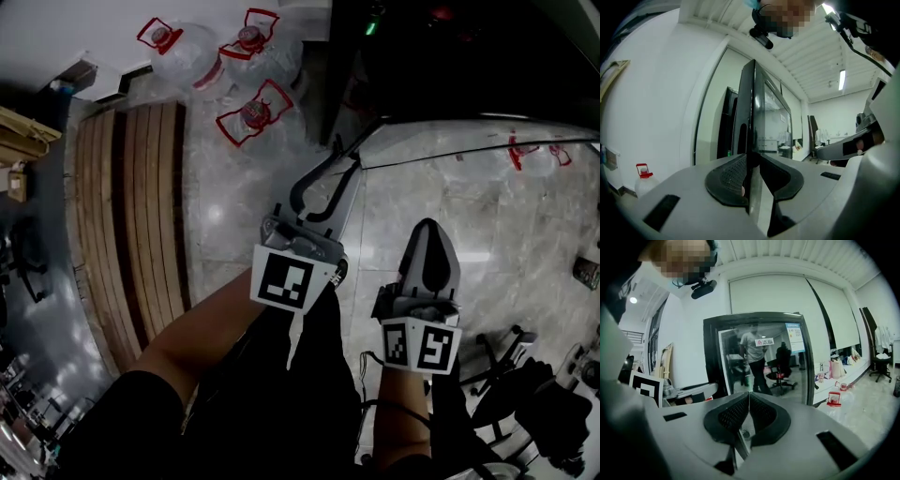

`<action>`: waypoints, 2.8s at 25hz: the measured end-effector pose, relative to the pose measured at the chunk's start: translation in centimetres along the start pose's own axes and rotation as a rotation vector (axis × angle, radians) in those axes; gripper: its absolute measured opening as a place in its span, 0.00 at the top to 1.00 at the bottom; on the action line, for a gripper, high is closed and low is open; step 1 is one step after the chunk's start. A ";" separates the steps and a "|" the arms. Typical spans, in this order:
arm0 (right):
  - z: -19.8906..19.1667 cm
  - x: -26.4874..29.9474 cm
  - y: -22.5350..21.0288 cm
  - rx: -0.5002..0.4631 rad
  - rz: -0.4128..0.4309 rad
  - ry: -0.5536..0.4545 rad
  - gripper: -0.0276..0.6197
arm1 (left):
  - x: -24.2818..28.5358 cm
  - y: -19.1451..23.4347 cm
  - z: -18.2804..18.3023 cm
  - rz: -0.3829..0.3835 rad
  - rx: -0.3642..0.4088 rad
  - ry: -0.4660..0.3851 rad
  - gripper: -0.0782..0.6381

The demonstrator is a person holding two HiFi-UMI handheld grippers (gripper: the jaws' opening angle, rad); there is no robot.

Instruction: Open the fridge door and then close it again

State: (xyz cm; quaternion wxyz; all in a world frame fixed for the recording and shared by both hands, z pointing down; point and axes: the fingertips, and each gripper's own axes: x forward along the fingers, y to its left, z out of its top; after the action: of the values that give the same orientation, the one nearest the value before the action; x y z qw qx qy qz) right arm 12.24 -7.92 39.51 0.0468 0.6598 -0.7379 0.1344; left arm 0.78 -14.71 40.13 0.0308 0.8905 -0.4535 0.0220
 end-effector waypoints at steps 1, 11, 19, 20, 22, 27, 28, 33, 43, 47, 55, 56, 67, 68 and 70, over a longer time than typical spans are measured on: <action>-0.2 -0.6 -0.1 0.000 -0.004 0.003 0.93 | -0.5 -0.6 0.0 -0.008 -0.003 0.005 0.76; -0.8 -6.7 -2.2 0.007 -0.064 0.028 0.93 | -5.1 -8.1 -0.1 -0.187 0.033 0.077 0.82; -1.6 -10.0 -4.6 -0.007 -0.122 0.057 0.93 | -7.3 -13.9 -0.2 -0.271 0.035 0.085 0.83; -1.6 -10.3 -4.9 -0.005 -0.129 0.058 0.93 | -7.5 -14.5 -0.3 -0.277 0.041 0.087 0.84; -1.8 -10.7 -5.4 -0.002 -0.143 0.062 0.93 | -7.8 -15.6 -0.3 -0.283 0.049 0.089 0.84; -1.7 -10.9 -6.3 0.013 -0.170 0.066 0.93 | -8.1 -16.9 -0.1 -0.273 0.054 0.090 0.85; -1.7 -10.9 -6.4 0.015 -0.172 0.064 0.93 | -8.1 -17.1 -0.1 -0.270 0.055 0.090 0.85; -1.8 -10.7 -6.7 0.009 -0.168 0.066 0.93 | -8.1 -17.5 0.0 -0.261 0.053 0.076 0.85; -2.0 -10.5 -7.0 0.016 -0.172 0.069 0.93 | -8.0 -17.4 -0.2 -0.255 0.050 0.084 0.85; -2.0 -10.3 -7.0 0.018 -0.169 0.074 0.93 | -7.7 -16.6 -0.1 -0.252 0.061 0.076 0.85; -2.0 -8.9 -6.4 0.009 -0.145 0.085 0.93 | -6.9 -12.7 0.0 -0.221 0.083 0.074 0.85; -2.0 -8.6 -6.3 0.006 -0.139 0.085 0.93 | -6.7 -12.1 0.0 -0.209 0.086 0.073 0.85; -1.6 -5.2 -5.6 -0.009 -0.098 0.100 0.93 | -2.9 -4.1 0.6 -0.085 0.119 0.053 0.82; -1.6 -4.9 -5.6 -0.009 -0.096 0.101 0.93 | -2.4 -3.4 0.6 -0.076 0.119 0.054 0.82; -1.6 -4.2 -5.6 -0.008 -0.091 0.102 0.93 | -1.5 -1.9 0.4 -0.055 0.103 0.063 0.82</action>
State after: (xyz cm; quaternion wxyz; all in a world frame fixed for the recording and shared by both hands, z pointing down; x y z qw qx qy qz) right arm 18.14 -3.98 40.76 0.0930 0.6849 -0.7042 0.1624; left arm 1.48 -12.39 39.54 -0.0001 0.9018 -0.4261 0.0725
